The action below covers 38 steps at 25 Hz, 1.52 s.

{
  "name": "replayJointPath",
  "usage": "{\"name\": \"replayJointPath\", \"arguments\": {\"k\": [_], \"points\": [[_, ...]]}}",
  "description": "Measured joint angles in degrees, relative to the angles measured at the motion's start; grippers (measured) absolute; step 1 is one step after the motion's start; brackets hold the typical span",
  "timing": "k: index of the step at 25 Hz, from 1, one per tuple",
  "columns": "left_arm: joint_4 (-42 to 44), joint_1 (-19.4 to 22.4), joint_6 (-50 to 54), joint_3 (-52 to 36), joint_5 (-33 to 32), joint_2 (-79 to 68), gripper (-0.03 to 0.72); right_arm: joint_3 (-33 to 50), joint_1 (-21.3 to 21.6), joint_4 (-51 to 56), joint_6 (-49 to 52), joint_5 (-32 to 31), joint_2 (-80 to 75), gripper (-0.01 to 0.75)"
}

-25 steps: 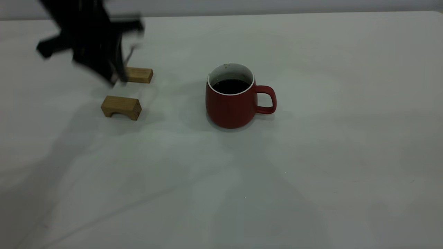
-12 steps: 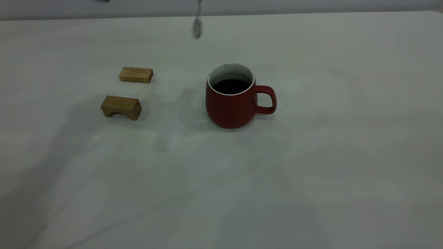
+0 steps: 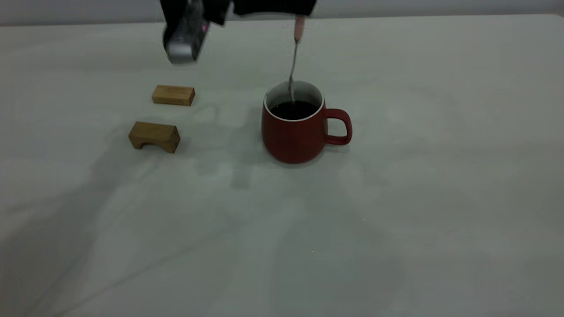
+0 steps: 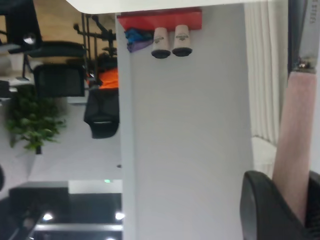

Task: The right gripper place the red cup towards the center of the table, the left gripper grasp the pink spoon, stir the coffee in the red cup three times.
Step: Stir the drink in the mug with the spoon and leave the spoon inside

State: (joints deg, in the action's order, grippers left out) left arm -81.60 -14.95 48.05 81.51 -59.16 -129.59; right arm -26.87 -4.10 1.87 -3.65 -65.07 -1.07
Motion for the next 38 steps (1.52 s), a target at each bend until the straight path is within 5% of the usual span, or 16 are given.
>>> {"name": "replayJointPath", "arguments": {"k": [14,20,25,30,34,38], "points": [[-6.9,-0.1,-12.0,0.1,10.6,-8.3,0.175,0.0,0.0,0.0,0.0,0.0,0.0,0.583],[-15.9,-0.9,-13.9,0.1,4.3,-11.5,0.175,0.0,0.0,0.0,0.0,0.0,0.0,0.583],[-12.1,-1.0,-7.3,0.1,2.5,-12.2,0.175,0.0,0.0,0.0,0.0,0.0,0.0,0.583],[-6.5,-1.0,-5.7,0.1,9.4,-8.8,0.175,0.0,0.0,0.0,0.0,0.0,0.0,0.583],[-5.6,-1.0,-9.4,0.2,13.4,-8.0,0.175,0.0,0.0,0.0,0.0,0.0,0.0,0.583],[-10.1,-1.0,-14.4,0.3,10.9,-9.0,0.175,0.0,0.0,0.0,0.0,0.0,0.0,0.583]]}}
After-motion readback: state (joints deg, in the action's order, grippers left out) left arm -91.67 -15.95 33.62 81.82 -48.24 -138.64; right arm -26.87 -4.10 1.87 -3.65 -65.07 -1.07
